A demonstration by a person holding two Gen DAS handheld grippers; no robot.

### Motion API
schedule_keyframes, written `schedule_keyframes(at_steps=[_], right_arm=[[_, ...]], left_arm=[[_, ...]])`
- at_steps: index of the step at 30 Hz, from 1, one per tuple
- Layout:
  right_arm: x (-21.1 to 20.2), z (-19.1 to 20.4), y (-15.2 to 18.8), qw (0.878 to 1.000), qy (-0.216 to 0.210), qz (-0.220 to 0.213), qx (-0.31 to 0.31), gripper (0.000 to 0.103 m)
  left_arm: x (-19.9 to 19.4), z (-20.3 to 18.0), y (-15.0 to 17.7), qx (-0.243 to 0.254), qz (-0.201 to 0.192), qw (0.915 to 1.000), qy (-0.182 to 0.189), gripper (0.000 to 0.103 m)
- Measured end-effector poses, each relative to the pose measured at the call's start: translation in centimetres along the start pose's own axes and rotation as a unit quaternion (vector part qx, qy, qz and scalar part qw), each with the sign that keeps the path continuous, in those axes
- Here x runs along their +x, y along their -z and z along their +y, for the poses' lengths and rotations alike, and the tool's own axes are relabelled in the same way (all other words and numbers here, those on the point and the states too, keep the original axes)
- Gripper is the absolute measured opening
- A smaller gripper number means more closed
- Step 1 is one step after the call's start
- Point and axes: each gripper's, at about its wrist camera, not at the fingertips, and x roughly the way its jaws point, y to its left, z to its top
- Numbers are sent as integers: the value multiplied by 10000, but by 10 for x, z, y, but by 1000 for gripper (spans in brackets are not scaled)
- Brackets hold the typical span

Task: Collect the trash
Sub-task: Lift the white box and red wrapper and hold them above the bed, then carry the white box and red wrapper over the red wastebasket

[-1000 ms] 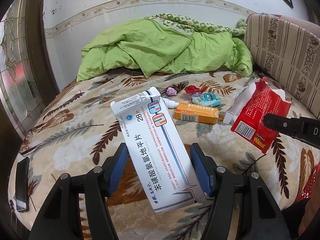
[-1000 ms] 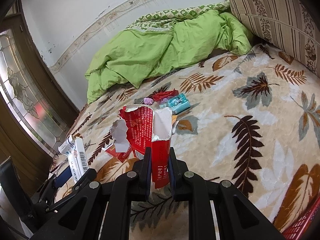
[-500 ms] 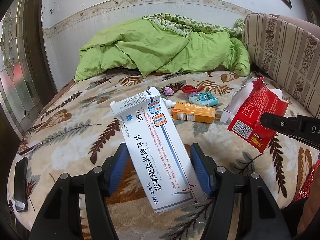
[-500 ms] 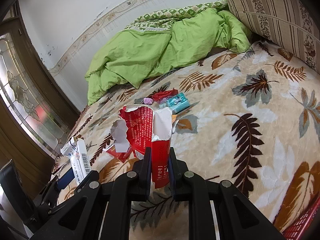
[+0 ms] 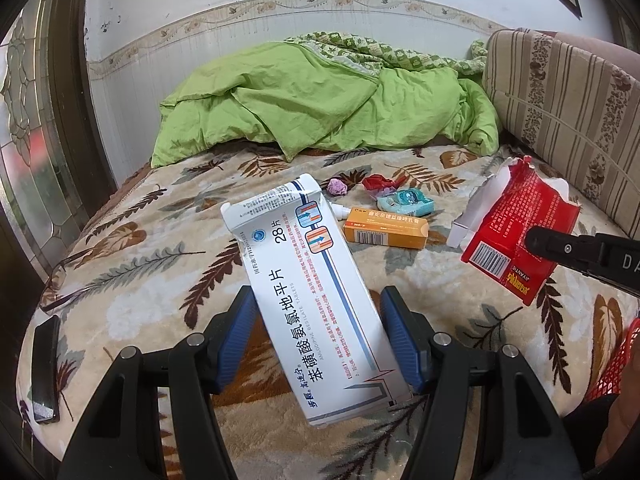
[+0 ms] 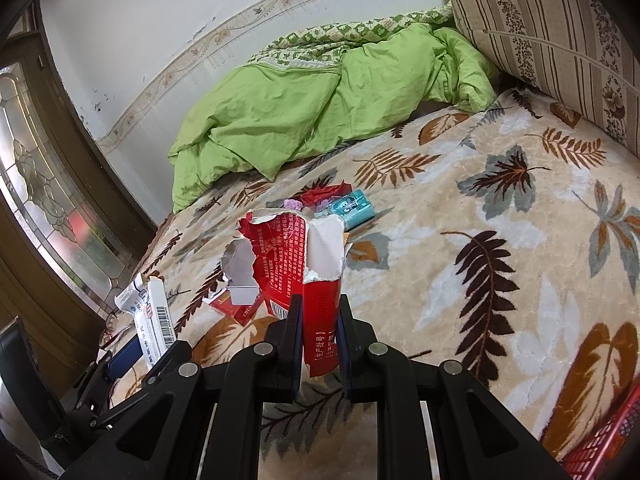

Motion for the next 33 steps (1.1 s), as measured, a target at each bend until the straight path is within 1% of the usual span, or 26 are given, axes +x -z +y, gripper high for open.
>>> schedule_keyframes(at_steps=[5,11,16,19,20,22,27,33], right_arm=[[-12,-2,2,10000,4,48,30,16],[-48,-17,3,9997,-57,44,242,16],[-87,-36,-1,9990,-40,-87,426,17],[-111,-52,0,9984,81,-144,544,17],[-119,-60,0,9980,151,-167,590,17],[-134,-74,2,9969,278,-213,698,17],[-184,-117,10,9902,704,-414,1130,17],[-233,-155,27,9807,1201,-507,1459,17]], left_arm=[[-15,0,1,-22,-74,9998,162,63],[-41,-15,-1,70,-294,9982,521,63],[-59,-43,-5,298,-329,9934,1053,63],[-71,-64,-9,526,-388,9877,1420,63],[-75,-72,-10,593,-394,9844,1607,63],[-83,-87,-11,733,-427,9794,1833,63],[-98,-131,-10,1236,-482,9666,2191,63],[-112,-175,-12,1618,-352,9457,2798,63]])
